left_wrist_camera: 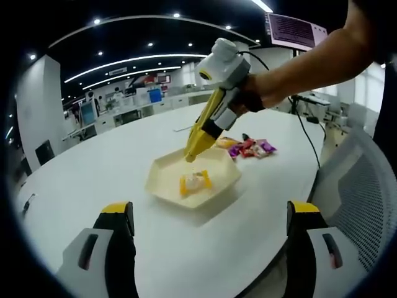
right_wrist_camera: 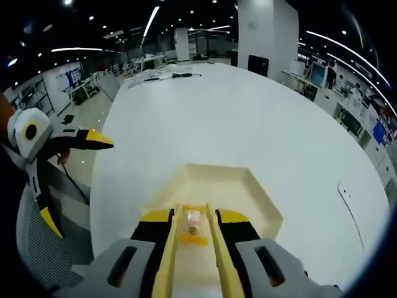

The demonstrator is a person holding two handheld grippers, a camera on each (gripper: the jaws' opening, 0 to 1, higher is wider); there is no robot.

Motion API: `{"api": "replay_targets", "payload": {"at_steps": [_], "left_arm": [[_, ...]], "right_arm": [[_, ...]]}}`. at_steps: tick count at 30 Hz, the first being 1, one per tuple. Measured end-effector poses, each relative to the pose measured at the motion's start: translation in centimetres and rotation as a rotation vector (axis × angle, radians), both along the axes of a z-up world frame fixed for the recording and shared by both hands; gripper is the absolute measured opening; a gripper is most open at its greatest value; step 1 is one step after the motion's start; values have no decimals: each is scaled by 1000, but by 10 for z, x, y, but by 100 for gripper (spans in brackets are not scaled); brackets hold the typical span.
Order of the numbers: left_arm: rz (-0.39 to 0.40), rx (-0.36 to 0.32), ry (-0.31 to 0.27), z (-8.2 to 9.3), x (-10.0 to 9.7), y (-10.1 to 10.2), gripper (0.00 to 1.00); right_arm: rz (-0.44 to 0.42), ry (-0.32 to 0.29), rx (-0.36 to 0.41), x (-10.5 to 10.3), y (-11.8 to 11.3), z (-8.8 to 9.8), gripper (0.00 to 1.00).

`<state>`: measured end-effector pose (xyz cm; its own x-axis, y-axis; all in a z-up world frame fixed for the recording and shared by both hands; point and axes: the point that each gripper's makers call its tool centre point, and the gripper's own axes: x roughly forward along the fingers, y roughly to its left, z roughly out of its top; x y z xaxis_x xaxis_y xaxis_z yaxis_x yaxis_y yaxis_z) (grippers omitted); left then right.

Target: Place the target food into the container with the food tongs after gripping and lifting it, then release it inside without dropping or visibly crushing the food.

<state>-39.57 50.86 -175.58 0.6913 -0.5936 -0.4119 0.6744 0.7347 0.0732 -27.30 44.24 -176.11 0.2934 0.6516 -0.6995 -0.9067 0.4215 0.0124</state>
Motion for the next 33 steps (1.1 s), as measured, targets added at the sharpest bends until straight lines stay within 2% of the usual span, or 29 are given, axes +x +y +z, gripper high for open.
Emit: {"api": "replay_targets", "payload": {"at_steps": [6, 8, 12, 14, 18, 23, 31, 33], "left_arm": [[-4, 7, -2, 0, 0, -1, 98], [1, 37, -18, -1, 1, 2, 96], [-5, -3, -11, 3, 0, -1, 99], [-13, -57, 10, 5, -2, -5, 99], [-33, -56, 2, 6, -4, -8, 100], [-31, -67, 11, 6, -4, -7, 100], [-40, -68, 10, 5, -5, -9, 100], [-42, -68, -5, 7, -3, -9, 100]], "right_arm": [[-1, -12, 19, 0, -4, 13, 26], [4, -18, 44, 0, -2, 20, 26], [3, -38, 66, 0, -3, 36, 26], [10, -54, 64, 0, -4, 40, 26], [20, -68, 80, -2, -11, 52, 27], [18, -86, 96, -7, -26, 64, 27], [-19, -96, 99, -12, -57, 67, 27], [-35, -104, 98, -14, -67, 67, 27]]}}
